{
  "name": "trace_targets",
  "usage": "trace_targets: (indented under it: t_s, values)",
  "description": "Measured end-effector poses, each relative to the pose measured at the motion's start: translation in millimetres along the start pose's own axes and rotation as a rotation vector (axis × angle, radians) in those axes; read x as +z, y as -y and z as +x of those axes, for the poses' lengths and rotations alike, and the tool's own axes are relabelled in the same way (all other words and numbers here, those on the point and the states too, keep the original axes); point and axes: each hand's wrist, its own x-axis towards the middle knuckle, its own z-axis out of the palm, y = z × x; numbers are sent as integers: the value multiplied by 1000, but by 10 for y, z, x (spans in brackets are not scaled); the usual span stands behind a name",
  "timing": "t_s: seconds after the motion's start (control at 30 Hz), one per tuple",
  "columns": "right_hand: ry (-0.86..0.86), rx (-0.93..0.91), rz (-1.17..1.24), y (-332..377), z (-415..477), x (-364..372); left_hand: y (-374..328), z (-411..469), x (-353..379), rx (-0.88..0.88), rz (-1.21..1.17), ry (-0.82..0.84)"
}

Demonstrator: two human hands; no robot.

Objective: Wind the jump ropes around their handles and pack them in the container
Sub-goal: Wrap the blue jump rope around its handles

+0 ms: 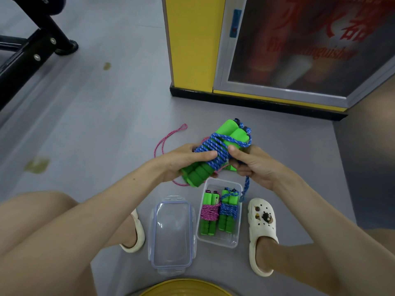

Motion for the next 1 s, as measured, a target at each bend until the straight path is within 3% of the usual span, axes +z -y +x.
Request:
trace_targets:
  t_s: [0.1, 0.23, 0.4, 0.67, 0.87, 0.93, 1.0]
  values:
    - [-59, 40, -52, 35, 12, 11, 30, 29, 24, 0, -49, -52]
    - [-171, 132, -139, -27, 47, 63, 58, 126, -29, 50, 176, -258]
    - [-219, 192, -245, -90, 77, 115, 54, 176, 16, 240, 871, -506]
    - [-182, 258, -44, -70, 122, 223, 165, 242, 158, 355, 1386, -743]
    - [-195, 224, 96, -61, 132, 204, 294, 293, 191, 750, 1595, -844]
    - [-200, 190, 96, -51, 130, 198, 332, 336, 144, 864, 1576, -851]
    - [-228, 158, 91, -46, 131, 178, 298, 312, 127, 868, 1455, -779]
